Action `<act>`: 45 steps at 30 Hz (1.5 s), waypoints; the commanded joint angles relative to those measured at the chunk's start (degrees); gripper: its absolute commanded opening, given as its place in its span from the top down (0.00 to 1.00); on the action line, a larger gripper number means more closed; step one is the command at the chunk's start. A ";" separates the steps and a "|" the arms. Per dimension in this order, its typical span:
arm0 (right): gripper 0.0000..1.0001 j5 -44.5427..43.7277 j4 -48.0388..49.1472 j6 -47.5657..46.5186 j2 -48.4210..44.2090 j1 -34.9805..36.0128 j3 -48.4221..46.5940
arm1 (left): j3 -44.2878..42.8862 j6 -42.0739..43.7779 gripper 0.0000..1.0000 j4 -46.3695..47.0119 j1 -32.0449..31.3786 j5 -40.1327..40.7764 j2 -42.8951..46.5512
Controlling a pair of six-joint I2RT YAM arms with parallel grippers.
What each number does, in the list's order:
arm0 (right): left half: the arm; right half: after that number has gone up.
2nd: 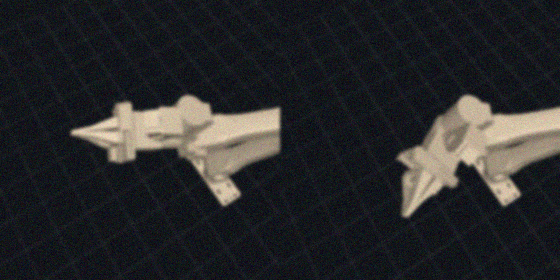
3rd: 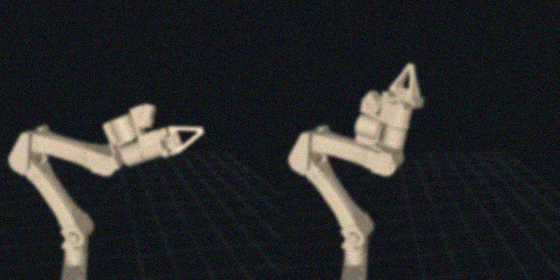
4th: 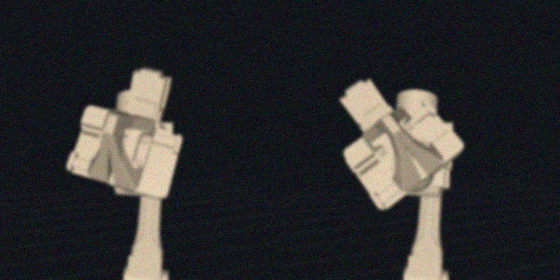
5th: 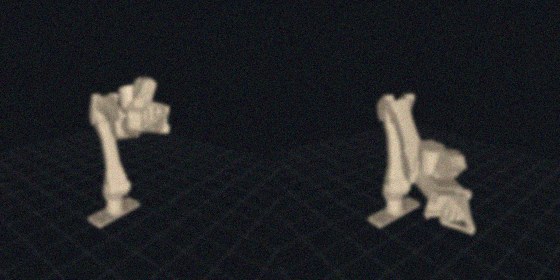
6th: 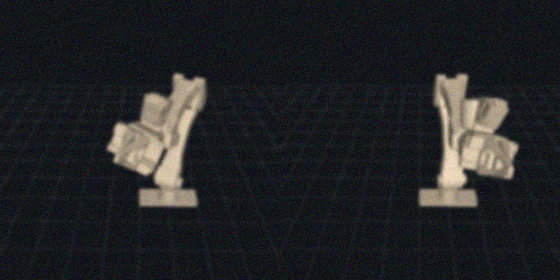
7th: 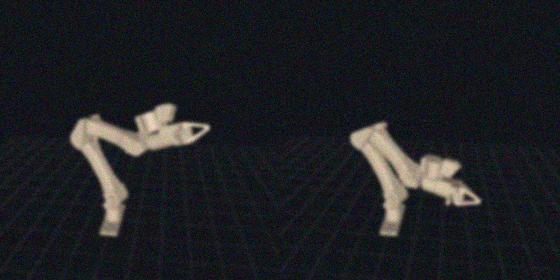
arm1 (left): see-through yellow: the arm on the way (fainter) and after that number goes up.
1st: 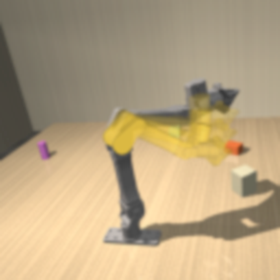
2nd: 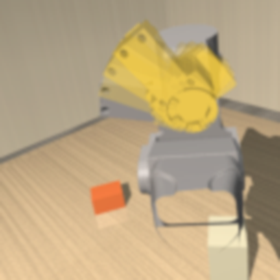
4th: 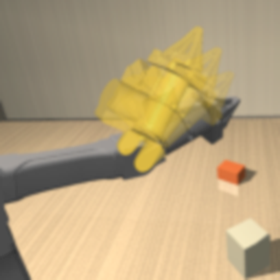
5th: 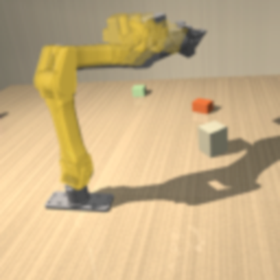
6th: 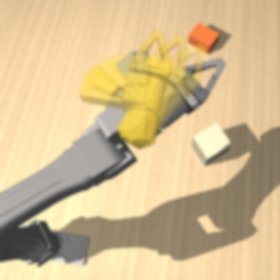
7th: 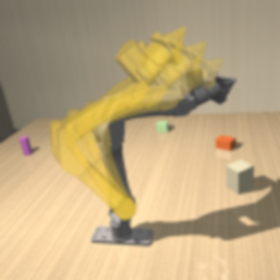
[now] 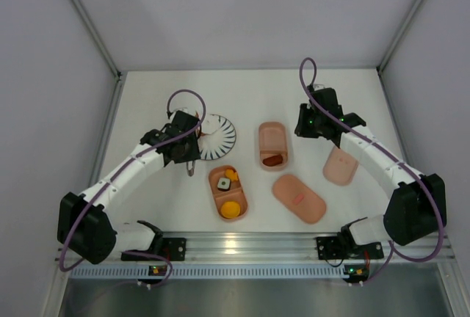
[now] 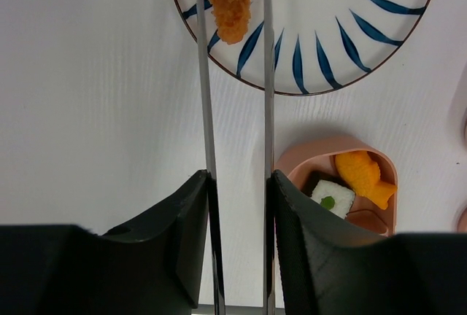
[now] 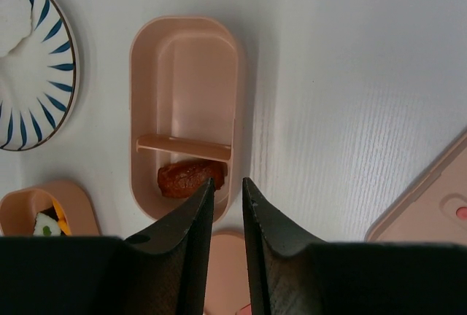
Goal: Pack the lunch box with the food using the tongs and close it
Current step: Pick up the fake food from the plate.
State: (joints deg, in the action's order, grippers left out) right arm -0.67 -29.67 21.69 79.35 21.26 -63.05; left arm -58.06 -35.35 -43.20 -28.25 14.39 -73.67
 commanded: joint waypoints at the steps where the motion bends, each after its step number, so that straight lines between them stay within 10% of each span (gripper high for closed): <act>1: 0.78 0.40 2.34 0.46 -0.95 0.72 -0.50 | -0.47 -0.06 0.60 2.33 -0.31 0.02 0.63; 23: 0.78 2.42 2.60 0.72 -1.39 0.63 -0.32 | -1.18 0.20 0.48 -0.92 -1.54 1.61 -0.42; 45: 0.78 2.51 2.78 1.25 -0.95 0.89 -0.76 | -5.57 0.37 0.80 -5.22 -4.09 1.78 1.68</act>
State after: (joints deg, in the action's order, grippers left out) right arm 1.45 -29.61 22.33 79.35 21.28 -63.02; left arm -60.38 -34.81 -46.83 -31.48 15.51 -74.81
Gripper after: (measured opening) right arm 0.223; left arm 0.428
